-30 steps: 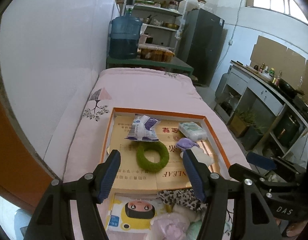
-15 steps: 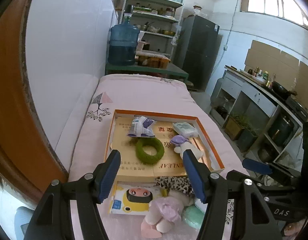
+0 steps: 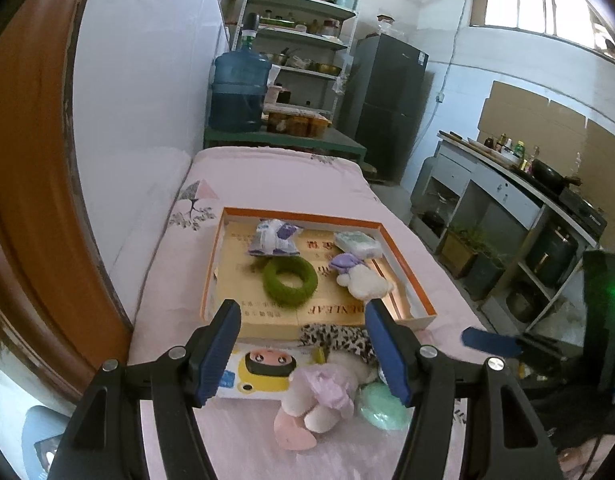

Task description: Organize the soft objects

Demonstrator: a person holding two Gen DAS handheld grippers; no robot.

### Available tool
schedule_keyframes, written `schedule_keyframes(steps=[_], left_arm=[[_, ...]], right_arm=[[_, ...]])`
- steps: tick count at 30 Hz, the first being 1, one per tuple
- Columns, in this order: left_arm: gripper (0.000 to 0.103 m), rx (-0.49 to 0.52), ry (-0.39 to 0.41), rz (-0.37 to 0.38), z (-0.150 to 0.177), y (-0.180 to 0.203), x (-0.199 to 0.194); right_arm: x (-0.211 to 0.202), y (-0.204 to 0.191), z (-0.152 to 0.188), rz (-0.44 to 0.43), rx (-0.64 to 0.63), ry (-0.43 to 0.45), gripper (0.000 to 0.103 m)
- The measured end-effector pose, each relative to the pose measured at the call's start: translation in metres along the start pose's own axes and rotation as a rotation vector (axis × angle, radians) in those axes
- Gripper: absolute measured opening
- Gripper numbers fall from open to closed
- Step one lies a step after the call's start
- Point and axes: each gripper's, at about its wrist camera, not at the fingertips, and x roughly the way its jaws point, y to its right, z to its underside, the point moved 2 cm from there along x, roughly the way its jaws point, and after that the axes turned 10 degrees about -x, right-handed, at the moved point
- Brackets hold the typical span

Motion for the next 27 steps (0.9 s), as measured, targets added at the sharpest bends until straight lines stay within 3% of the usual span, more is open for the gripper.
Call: schedule_keyframes(steps=[9, 21, 25, 27], left_arm=[[0.064, 0.0, -0.036, 0.036, 0.023, -0.009, 0.007], [0.064, 0.036, -0.099, 0.05, 0.045, -0.011, 0.029], [0.064, 0.043, -0.115, 0.052, 0.047, -0.01, 0.037], [0.064, 0.043, -0.121, 0.053, 0.048, -0.01, 0.04]], right_arm=[[0.038, -0.004, 0.021, 0.004, -0.007, -0.059, 0.071], [0.058, 0.002, 0.027, 0.001, -0.009, -0.095, 0.071], [0.058, 0.007, 0.028, -0.005, 0.006, -0.088, 0.053], [0.057, 0.012, 0.028, -0.023, 0.024, -0.08, 0.049]])
